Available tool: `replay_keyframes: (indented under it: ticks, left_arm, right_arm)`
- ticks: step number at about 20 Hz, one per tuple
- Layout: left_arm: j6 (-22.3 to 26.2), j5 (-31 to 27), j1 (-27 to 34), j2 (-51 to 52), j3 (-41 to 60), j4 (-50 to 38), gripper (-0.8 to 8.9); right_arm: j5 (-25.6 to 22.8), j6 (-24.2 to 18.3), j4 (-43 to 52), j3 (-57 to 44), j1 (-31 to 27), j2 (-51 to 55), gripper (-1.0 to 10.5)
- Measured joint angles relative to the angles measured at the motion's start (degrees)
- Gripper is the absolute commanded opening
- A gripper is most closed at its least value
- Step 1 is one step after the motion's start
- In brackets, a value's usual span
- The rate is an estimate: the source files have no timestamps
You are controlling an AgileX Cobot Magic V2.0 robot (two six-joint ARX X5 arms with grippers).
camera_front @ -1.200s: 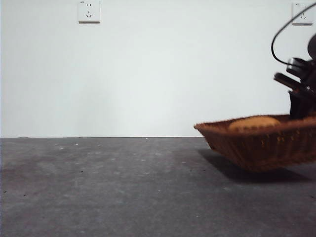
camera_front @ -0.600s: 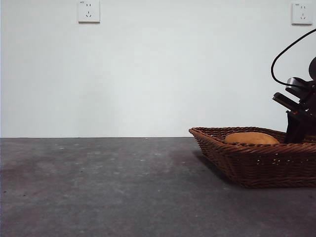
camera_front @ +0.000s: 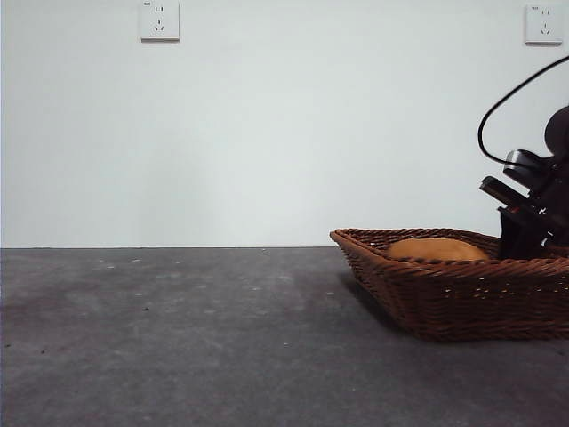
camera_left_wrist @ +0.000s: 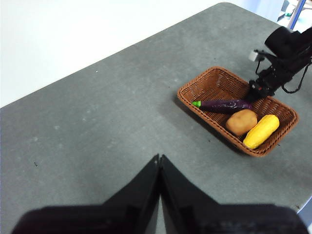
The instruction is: Help me put the vegetables on the table into the basket
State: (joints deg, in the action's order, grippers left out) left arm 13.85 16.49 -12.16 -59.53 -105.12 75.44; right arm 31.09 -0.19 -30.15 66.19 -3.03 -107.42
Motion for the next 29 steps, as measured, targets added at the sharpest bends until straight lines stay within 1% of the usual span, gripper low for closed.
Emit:
replay_keyframes:
  ticks: [2, 4, 6, 7, 9, 11, 12, 14, 15, 17, 18, 20, 23, 29]
  left_arm:
    - [0.02, 0.0, 0.0, -0.15, 0.0, 0.0, -0.08]
    - [0.02, 0.11, 0.0, -0.42, 0.0, -0.02, -0.08]
    - [0.0, 0.11, 0.0, -0.46, 0.0, 0.0, -0.08]
    - [0.02, 0.15, 0.0, -0.44, 0.0, 0.0, -0.08]
    - [0.0, 0.22, 0.0, -0.55, 0.0, 0.0, -0.08]
    - [0.0, 0.22, 0.0, -1.03, 0.0, 0.0, -0.08]
    - [0.0, 0.22, 0.0, -1.4, 0.0, -0.02, -0.08]
    - [0.0, 0.22, 0.0, -1.97, 0.0, 0.0, -0.08]
    - [0.02, 0.22, 0.0, -2.12, 0.0, -0.02, -0.08]
    - [0.0, 0.22, 0.0, -2.12, 0.0, 0.0, -0.08]
    - [0.0, 0.22, 0.0, -2.12, 0.0, 0.0, -0.08]
    - [0.0, 0.22, 0.0, -2.12, 0.0, 0.0, -0.08]
    - [-0.02, 0.22, -0.9, -2.12, 0.0, 0.0, -0.08]
    - [-0.24, 0.22, -1.9, -2.12, 0.0, 0.0, -0.04]
  right_arm:
    - [-3.8, 0.0, -0.26, -0.72, 0.46, 2.21, 2.0]
    - [-7.41, 0.48, 1.4, -0.94, 0.17, 7.61, 2.0]
    - [-7.74, 1.27, 1.4, 0.55, -1.9, 14.38, 1.9]
    - [-7.48, 1.46, 0.09, 1.99, -2.8, 17.33, 1.9]
    - [-6.91, 1.2, -5.66, 4.81, -3.34, 23.5, 1.9]
    - [-2.95, -0.35, -15.21, 8.87, -2.99, 28.79, 1.8]
    - [-0.39, -1.66, -21.14, 10.62, -2.97, 30.88, 1.2]
    - [1.42, -4.61, -30.4, 12.41, -2.27, 34.25, 0.6]
    - [1.49, -6.29, -34.49, 12.61, -2.03, 36.09, 0.6]
    - [1.51, -8.7, -39.54, 12.61, -1.86, 38.93, 0.6]
    - [1.53, -9.49, -41.27, 12.61, -1.86, 40.0, 0.5]
    - [1.46, -11.17, -44.92, 12.61, -1.86, 41.86, -0.2]
    - [1.46, -13.22, -47.01, 12.61, -1.86, 43.32, -0.1]
    - [1.44, -13.99, -47.23, 12.61, -1.86, 43.25, 0.0]
